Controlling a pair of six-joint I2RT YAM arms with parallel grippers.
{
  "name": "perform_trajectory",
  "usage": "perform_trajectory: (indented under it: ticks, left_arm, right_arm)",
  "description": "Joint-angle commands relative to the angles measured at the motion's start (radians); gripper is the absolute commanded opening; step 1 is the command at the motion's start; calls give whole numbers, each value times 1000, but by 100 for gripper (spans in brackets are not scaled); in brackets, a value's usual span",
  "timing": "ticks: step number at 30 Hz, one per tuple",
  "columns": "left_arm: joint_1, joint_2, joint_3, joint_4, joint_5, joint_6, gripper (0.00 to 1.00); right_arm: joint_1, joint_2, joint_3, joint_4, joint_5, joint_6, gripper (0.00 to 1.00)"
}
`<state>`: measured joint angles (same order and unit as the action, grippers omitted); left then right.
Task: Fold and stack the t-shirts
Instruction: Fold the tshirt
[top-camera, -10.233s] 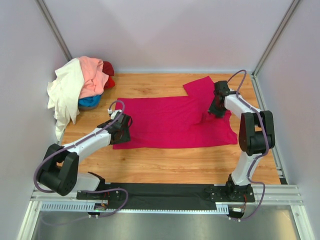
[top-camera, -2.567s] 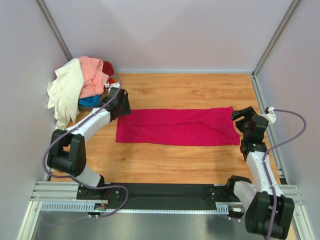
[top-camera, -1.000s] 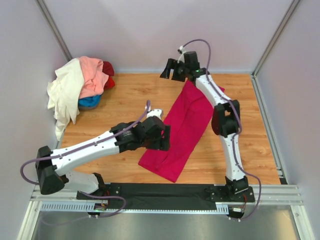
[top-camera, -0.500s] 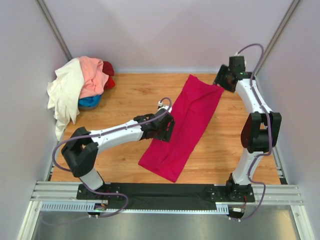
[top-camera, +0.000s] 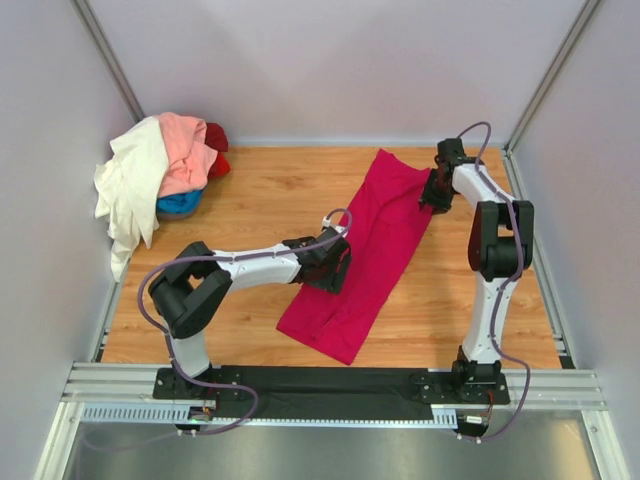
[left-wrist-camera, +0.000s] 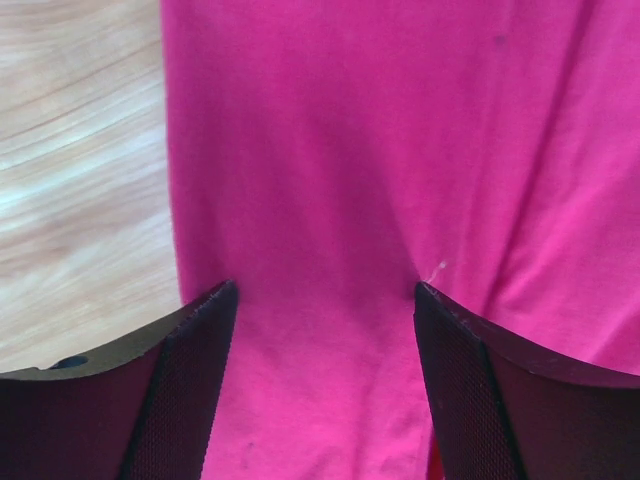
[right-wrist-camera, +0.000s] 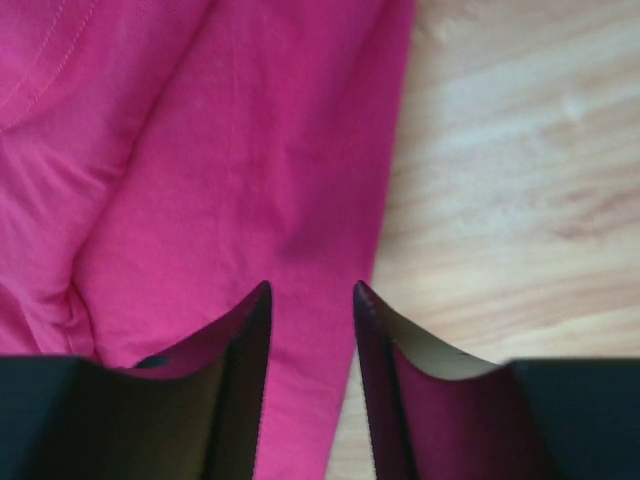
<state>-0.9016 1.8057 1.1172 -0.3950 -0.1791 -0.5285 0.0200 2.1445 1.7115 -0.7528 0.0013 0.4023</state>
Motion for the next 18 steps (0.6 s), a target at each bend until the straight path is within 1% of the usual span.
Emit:
perform_trajectory:
  ticks: [1,2,5,9,10,13,14,15,18]
  left_arm:
    - [-2,20,-57,54,75,-71,78]
    - [-2,21,-89,62,90,-83,77]
    - [-2,14,-149,85,133,-137,77]
    - [-2,-14,-210,97,187,-202,76]
    - [-2,-31,-221,94,197,-214,76]
    - [-2,-75,-258,93,220,-251,76]
    - [-3,-86,-266,94,222,-257,76]
    - [-3,-97,-266,88,216,-257,76]
    - [-3,-129,-258,58,181,-248,76]
  right_arm:
    - [29,87,91,-19,-7,-3,36]
    - [34,128,111,-25,-12,-3,32]
    - [58,207,200,-59,-15,-3,26]
    - [90,299,327,-94,-29,1,24]
    - [98,317,394,-111,-34,1,24]
    - [127,400,500,-147,-66,0,24]
    - [135,426,572,-160,-78,0,24]
    - [149,445,609,-169,-84,0,24]
    - [172,497,680,-171,-103,9,23]
